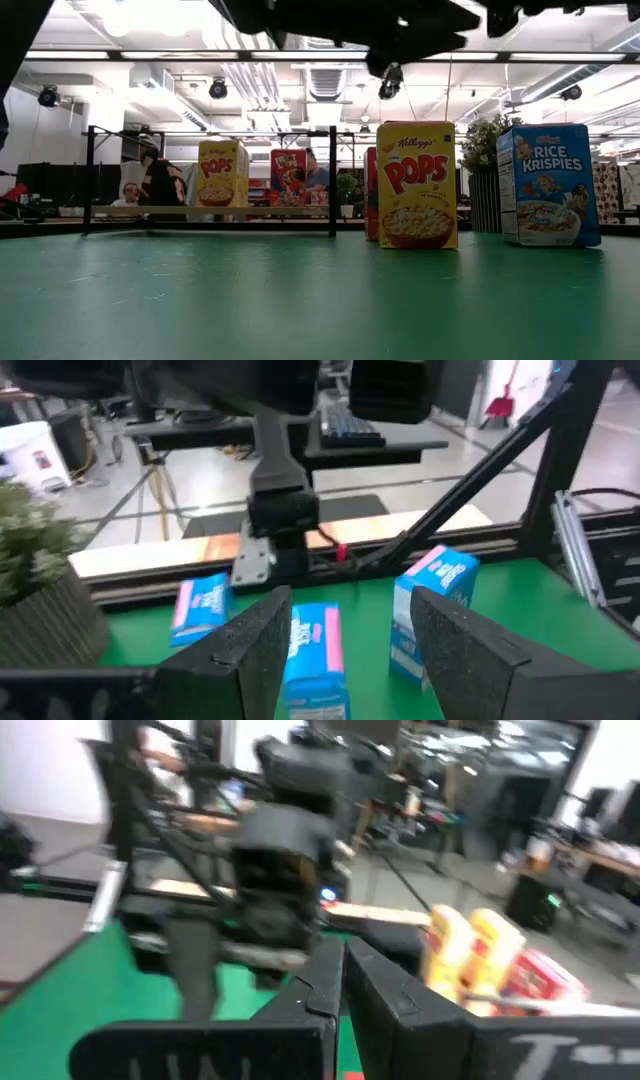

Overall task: Stack cereal on shelf
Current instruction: Put the middle blue cereal box on the shelf

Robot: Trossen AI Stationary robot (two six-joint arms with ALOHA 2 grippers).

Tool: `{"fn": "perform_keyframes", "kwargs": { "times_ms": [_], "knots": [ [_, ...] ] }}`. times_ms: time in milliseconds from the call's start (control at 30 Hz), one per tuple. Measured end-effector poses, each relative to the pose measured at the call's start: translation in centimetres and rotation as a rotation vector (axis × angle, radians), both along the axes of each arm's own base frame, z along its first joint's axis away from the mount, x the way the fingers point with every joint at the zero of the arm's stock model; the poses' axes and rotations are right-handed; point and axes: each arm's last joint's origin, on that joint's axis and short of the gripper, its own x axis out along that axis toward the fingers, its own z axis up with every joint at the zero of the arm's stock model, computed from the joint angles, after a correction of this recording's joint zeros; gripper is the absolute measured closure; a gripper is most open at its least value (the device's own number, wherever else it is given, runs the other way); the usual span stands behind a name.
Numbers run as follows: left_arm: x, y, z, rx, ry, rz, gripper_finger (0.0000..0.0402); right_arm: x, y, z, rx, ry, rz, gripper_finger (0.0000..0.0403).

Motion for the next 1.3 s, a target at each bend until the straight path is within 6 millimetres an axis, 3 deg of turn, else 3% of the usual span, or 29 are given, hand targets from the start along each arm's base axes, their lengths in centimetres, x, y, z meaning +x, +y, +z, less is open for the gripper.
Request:
{"fn": "perform_keyframes", "kwargs": {
  "times_ms": [467,700,933,1300],
  "knots": [
    [4.6,0.0,-4.2,0.042,0.025,-0.004,0.0211,-0.9,3.9,0.2,-0.106,-0.177,0.250,0.0394],
    [5.7,0.7,-6.1,0.005,0.061,0.016,0.0211,-1.1,4.5,0.2,-0.144,-0.185,0.282,0.0394],
    [6.0,1.1,-6.6,-0.020,0.063,0.029,0.0209,-1.1,4.5,0.2,-0.177,-0.187,0.279,0.0394],
    [6.1,1.2,-6.8,-0.059,0.064,0.069,0.0110,-1.0,4.4,0.0,-0.214,-0.174,0.251,0.0394]
  ]
}}
